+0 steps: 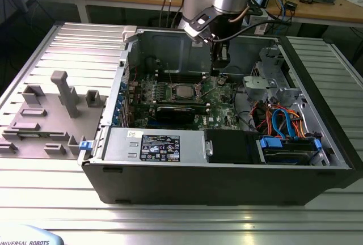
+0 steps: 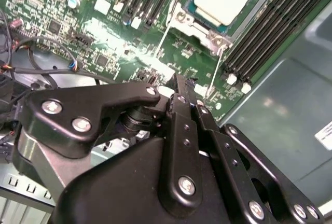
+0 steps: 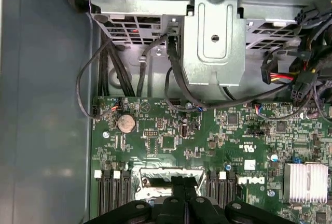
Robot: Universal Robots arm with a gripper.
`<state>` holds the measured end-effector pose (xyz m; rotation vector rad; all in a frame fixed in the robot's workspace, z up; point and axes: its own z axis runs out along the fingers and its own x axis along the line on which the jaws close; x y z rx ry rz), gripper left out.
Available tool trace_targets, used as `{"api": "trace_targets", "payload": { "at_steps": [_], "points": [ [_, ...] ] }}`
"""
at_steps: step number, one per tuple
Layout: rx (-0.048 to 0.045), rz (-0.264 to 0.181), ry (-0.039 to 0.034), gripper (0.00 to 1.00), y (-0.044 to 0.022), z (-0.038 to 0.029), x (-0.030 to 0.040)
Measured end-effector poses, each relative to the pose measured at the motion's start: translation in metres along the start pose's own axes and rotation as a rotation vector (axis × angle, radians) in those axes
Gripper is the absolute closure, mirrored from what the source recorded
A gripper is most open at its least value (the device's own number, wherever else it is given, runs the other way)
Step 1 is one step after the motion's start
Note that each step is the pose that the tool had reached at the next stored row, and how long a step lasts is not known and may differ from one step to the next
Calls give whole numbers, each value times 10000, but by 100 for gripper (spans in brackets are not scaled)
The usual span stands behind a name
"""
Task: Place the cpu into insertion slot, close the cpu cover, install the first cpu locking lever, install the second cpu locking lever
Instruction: 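Close the cpu cover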
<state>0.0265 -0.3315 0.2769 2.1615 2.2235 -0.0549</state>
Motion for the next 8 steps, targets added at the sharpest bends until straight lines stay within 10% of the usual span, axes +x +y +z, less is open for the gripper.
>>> {"api": "trace_targets", "payload": {
  "at_steps": [8],
  "points": [
    [64, -3, 2, 89, 259, 149, 4]
  ]
}}
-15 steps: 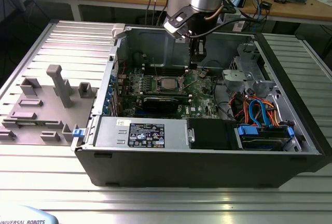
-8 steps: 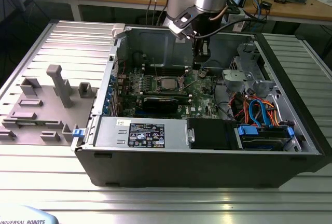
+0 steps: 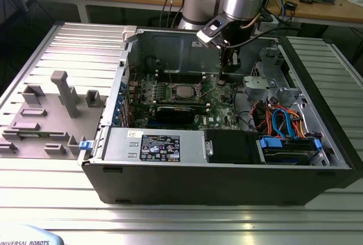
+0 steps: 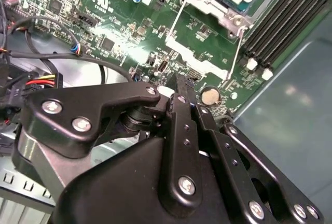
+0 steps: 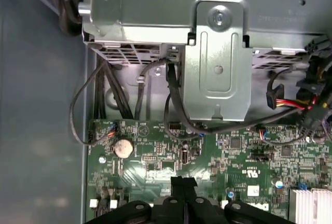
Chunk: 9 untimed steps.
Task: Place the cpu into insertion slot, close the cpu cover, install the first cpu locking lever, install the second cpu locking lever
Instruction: 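Close the cpu cover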
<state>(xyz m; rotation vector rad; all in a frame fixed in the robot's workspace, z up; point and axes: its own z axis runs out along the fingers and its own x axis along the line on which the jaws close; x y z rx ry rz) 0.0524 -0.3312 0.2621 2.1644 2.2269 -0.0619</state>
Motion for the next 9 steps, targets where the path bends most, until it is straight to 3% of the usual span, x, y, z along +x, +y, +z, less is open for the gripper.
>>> {"api": "trace_targets", "payload": {
  "at_steps": [6, 9],
  "points": [
    [11, -4, 1, 89, 6, 150, 9],
    [11, -11, 4, 89, -52, 154, 11]
  ]
}}
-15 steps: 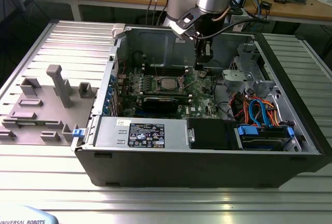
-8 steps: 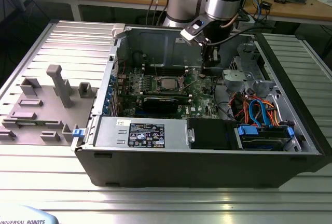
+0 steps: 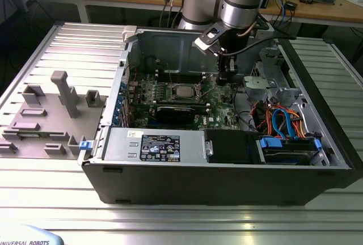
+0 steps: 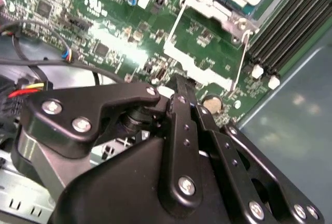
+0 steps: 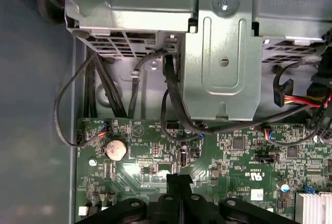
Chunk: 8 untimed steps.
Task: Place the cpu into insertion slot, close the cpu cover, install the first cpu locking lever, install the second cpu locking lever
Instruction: 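Close the cpu cover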
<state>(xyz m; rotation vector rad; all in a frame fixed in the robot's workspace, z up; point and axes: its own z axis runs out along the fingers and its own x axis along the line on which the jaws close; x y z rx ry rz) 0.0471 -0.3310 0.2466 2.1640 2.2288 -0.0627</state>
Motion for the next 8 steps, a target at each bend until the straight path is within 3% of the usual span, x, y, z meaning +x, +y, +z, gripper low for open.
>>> {"api": "trace_targets", "payload": {
  "at_steps": [8],
  "points": [
    [-1, 2, 5, 89, -32, 3, 2]
  ]
}}
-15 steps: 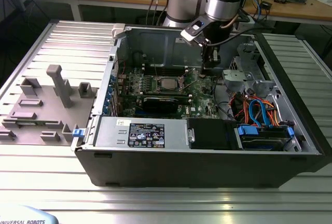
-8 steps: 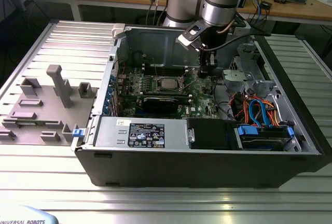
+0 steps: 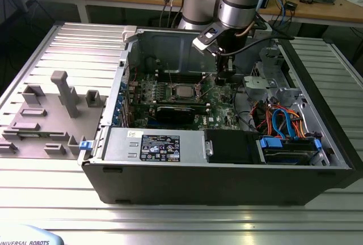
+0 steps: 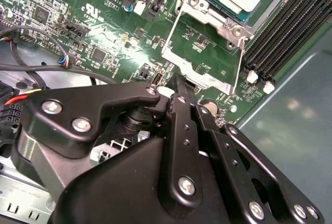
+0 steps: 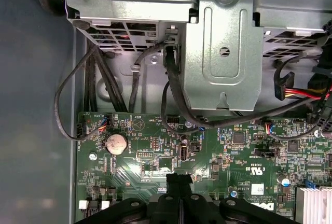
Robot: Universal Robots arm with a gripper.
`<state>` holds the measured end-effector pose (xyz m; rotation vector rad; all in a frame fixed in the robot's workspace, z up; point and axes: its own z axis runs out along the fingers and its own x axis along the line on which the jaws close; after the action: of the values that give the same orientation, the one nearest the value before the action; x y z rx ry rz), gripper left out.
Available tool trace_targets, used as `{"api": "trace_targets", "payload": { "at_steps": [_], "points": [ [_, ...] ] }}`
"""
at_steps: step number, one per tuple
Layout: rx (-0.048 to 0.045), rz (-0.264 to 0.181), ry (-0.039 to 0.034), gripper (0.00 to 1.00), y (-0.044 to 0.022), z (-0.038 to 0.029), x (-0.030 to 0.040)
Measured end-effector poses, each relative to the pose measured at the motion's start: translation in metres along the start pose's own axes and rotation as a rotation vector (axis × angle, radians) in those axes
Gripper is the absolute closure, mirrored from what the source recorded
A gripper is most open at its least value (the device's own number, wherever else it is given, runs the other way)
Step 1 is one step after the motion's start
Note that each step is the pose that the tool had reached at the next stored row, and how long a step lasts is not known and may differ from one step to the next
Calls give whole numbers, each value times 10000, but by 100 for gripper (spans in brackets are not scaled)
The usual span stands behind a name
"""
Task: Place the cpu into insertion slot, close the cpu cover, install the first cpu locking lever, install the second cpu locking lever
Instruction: 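Close the cpu cover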
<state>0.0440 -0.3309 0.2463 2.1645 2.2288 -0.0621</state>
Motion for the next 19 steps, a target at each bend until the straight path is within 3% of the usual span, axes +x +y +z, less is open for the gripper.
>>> {"api": "trace_targets", "payload": {
  "at_steps": [19],
  "points": [
    [0, -3, 0, 89, -105, -9, 3]
  ]
}}
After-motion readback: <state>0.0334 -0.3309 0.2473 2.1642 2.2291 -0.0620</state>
